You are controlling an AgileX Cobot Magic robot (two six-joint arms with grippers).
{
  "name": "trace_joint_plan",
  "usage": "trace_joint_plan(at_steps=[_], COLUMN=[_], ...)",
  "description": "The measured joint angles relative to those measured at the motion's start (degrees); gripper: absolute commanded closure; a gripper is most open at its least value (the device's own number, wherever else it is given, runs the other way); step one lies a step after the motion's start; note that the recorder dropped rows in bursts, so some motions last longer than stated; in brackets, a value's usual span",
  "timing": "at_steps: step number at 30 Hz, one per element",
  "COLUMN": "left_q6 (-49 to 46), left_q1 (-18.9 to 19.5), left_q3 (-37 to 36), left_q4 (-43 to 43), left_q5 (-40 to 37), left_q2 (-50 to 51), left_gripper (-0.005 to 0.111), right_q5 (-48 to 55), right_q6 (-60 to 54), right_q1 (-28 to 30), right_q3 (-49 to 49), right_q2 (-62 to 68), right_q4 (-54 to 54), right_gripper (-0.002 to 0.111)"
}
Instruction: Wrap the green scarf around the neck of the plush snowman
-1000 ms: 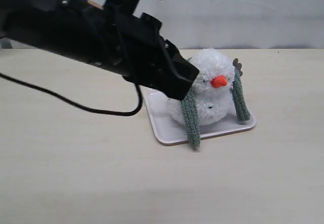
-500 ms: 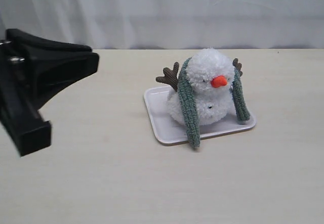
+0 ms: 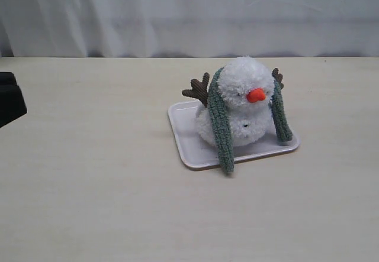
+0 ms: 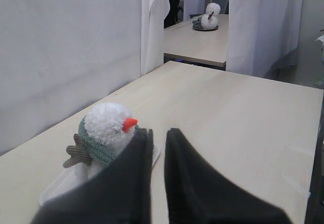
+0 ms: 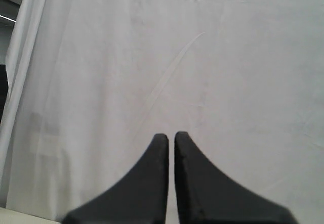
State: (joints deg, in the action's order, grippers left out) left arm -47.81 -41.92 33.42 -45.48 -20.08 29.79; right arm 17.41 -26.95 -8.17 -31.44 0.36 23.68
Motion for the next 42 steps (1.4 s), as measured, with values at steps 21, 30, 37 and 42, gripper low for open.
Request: trace_joint_plan(at_steps=[21,30,37,42], left_q6=[-0.1,2.5,31.3,47.1], left_q1=[0.0,4.8,18.9,27.7], left_q3=[-0.1,-7.4,-20.2,-25.3], left_q4=[0.0,6.5,30.9,44.5], left_q5=[-0.5,6.4,14.8,15.2], left_q2=[-1.0,-5.5,-16.1,-24.0], left_gripper=[0.096,0.096,0.096,0.096], right_q5=[0.2,0.2,0.2,0.2], right_q6=[0.0,0.0,0.0,0.0], right_q1=[0.0,0.0,0.0,0.0], right_q3=[0.0,0.0,0.0,0.0], right_q2=[0.0,0.0,0.0,0.0], right_q4=[0.0,0.0,0.0,0.0], right_gripper=[0.104,0.104,0.104,0.104])
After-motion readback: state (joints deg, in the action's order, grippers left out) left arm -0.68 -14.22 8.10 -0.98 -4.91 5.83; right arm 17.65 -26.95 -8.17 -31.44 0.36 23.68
